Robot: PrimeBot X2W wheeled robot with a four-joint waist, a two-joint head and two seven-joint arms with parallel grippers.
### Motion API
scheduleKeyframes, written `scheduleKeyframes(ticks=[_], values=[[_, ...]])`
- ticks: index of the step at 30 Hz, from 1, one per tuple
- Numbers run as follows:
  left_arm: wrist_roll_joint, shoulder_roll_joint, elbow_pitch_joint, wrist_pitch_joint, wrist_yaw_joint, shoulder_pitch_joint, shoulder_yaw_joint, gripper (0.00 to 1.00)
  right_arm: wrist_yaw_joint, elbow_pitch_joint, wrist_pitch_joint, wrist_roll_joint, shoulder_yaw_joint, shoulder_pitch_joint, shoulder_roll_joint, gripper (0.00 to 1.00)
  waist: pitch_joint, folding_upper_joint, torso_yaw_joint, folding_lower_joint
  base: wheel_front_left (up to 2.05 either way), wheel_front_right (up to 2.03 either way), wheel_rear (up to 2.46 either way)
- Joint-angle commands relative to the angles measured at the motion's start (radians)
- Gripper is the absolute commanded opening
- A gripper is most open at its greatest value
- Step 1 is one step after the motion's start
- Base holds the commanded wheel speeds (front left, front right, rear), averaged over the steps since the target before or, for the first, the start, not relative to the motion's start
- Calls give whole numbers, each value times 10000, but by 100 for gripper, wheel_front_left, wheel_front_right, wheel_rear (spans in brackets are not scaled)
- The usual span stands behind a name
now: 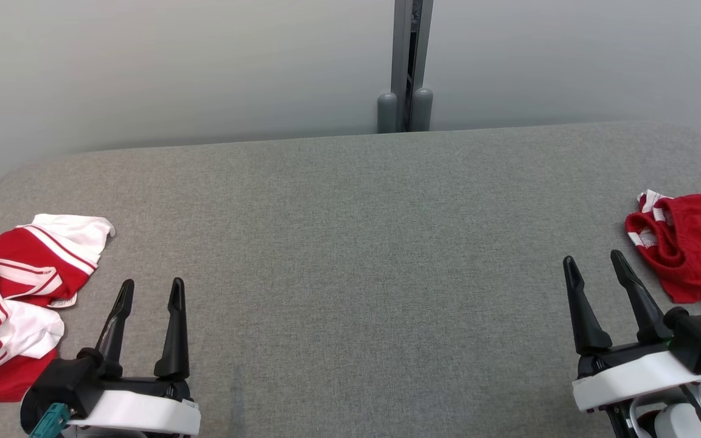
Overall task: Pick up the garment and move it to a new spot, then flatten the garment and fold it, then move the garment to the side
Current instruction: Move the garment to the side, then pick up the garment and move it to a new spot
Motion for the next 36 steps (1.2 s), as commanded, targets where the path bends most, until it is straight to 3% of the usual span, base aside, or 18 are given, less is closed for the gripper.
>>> scheduleKeyframes(ticks=[1, 23, 29, 36], values=[[40, 29, 31, -17, 32, -114, 3, 100, -1, 37, 3, -36, -17, 115, -30, 100, -18, 0, -2, 0, 0, 0, 0], [0, 30, 305, -17, 10, -179, 26, 100, -1, -26, 3, -82, -40, 123, -52, 100, -55, 0, 212, 0, 0, 0, 0], [73, 33, 549, -17, 63, -267, 210, 100, 0, -34, 3, -22, 168, 187, -106, 100, -52, 0, 825, 0, 0, 0, 0], [107, 33, 768, -17, 133, -322, 560, 100, 0, 24, 3, 91, 455, 95, -178, 100, 1, 0, 2044, 0, 0, 0, 0]])
